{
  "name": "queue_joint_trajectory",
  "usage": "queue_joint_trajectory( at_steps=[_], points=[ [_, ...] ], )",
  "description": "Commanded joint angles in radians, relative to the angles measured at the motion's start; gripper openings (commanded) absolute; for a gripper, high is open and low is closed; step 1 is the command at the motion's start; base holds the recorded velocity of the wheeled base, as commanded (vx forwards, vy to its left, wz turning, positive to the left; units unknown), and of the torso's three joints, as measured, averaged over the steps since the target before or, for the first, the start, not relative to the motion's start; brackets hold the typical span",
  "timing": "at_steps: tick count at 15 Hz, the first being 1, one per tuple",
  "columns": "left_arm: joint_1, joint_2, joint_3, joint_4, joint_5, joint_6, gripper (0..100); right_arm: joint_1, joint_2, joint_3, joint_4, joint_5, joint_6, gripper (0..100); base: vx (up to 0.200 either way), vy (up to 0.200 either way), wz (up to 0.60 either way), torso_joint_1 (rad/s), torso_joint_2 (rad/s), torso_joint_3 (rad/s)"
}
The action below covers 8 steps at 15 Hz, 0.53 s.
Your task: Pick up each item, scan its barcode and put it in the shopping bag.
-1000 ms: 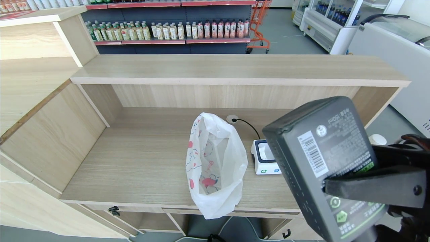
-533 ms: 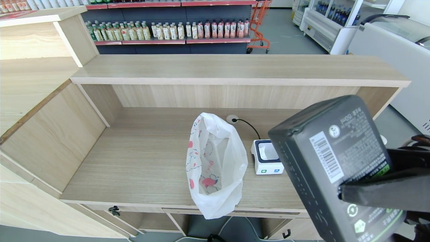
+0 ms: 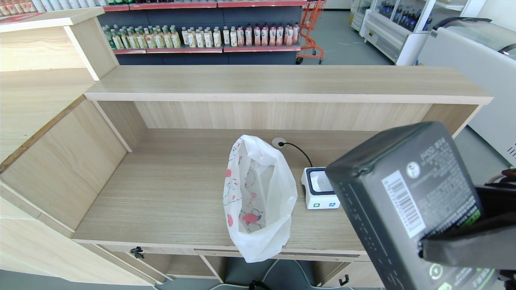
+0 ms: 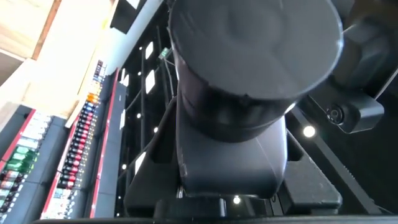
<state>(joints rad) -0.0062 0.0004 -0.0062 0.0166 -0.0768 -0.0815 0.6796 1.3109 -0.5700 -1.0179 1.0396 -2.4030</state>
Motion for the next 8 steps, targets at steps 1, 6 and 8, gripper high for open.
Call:
queue_joint_trajectory(
  at_steps=[1,6,8],
  points=[
    [0.0,0.0,0.0,0.0,0.0,0.0,100,0.015,0.005,-0.001,-0.001,0.0,-0.001,0,0.0,0.0,0.0,0.0,0.0,0.0],
    [0.0,0.0,0.0,0.0,0.0,-0.001,100,0.02,0.001,-0.002,0.001,0.0,-0.001,0,0.0,0.0,0.0,0.0,0.0,0.0],
    [0.0,0.0,0.0,0.0,0.0,0.0,100,0.023,-0.004,-0.001,0.002,0.0,-0.001,0,0.0,0.0,0.0,0.0,0.0,0.0]
  ],
)
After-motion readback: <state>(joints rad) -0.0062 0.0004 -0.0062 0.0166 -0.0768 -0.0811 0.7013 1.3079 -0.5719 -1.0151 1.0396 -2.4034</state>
